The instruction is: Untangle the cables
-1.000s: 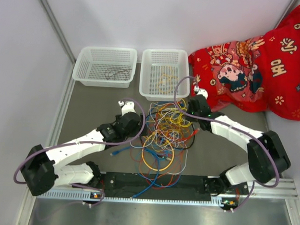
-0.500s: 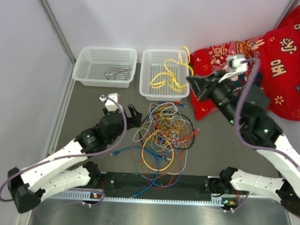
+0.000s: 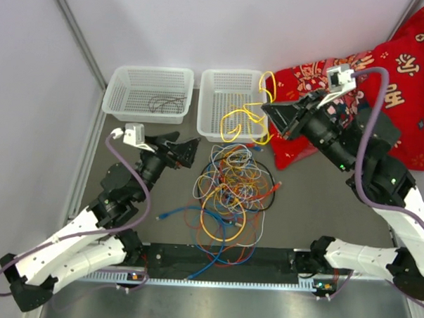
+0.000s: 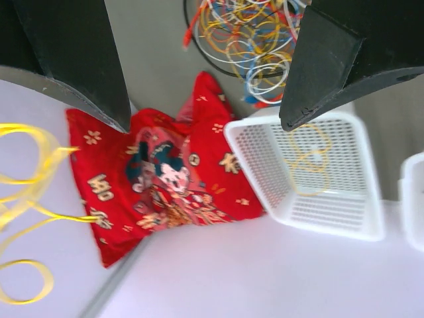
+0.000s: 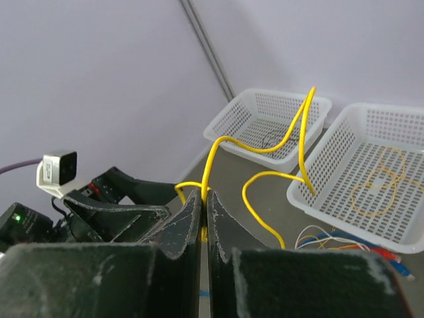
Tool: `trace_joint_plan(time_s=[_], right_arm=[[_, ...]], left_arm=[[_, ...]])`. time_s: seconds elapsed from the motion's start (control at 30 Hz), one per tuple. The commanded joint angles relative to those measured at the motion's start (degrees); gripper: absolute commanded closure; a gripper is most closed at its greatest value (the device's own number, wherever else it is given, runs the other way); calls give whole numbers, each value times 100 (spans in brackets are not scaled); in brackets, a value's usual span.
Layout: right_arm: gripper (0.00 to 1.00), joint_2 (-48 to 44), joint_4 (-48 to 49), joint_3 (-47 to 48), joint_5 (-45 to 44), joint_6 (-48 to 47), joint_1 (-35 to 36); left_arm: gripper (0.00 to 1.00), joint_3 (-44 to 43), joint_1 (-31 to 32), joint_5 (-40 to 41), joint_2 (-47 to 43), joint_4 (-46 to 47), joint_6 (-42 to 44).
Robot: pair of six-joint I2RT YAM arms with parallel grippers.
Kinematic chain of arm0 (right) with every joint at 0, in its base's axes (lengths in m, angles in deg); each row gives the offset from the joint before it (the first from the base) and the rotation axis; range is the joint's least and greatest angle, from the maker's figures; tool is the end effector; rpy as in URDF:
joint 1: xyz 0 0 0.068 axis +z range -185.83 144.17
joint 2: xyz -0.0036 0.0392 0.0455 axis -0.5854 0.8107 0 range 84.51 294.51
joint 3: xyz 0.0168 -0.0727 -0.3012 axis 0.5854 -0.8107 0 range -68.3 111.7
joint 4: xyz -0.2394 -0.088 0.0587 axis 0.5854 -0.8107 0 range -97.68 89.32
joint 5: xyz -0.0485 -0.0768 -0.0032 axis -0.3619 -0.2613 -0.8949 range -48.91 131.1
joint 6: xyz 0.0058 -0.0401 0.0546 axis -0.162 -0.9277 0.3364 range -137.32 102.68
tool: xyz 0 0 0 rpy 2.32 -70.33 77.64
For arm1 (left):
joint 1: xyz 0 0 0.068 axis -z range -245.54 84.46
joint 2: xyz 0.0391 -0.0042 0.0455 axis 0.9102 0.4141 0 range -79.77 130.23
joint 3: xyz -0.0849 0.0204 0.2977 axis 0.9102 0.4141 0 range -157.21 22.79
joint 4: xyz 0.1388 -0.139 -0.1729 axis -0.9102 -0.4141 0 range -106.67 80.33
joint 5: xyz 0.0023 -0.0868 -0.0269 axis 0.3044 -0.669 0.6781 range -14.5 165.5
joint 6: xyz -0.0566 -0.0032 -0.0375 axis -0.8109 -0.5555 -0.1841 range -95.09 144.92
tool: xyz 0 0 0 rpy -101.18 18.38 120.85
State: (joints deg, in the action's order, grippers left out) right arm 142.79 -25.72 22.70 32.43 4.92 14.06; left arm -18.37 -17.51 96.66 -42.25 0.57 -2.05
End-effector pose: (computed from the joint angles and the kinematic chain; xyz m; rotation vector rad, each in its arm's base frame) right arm 0.1104 0.1184 0.5711 -0.2320 1.4869 0.9178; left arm 0.1097 -0.0926 0.4032 -0.0704 1.3951 -0.8550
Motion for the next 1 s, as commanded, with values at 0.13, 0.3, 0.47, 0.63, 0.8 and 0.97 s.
trace_joint_plan(time_s=[0.13,0.3,0.47,0.63,0.8,0.97], right_arm=[[100,-18,-36,-398,532,307,56],[100,-159,-19,-776,524,413,126],[100,-273,25,-1058,559,527,153],[100,-326,16,-1014,550,483,162],[100,-352,-19,-926,585,466,162],[100,-423,-45,-882,542,448,162]], left_arm=[[2,-945,-22,-1378,1029,1287,86],[2,-1157,-22,-1563,1398,1534,173],[3,-1148,-22,-1616,1662,1437,130],[5,-955,-22,-1844,1715,1419,-19],[6,-805,-22,-2002,1715,1270,-116],[6,-480,-22,-2090,1601,1191,-257]])
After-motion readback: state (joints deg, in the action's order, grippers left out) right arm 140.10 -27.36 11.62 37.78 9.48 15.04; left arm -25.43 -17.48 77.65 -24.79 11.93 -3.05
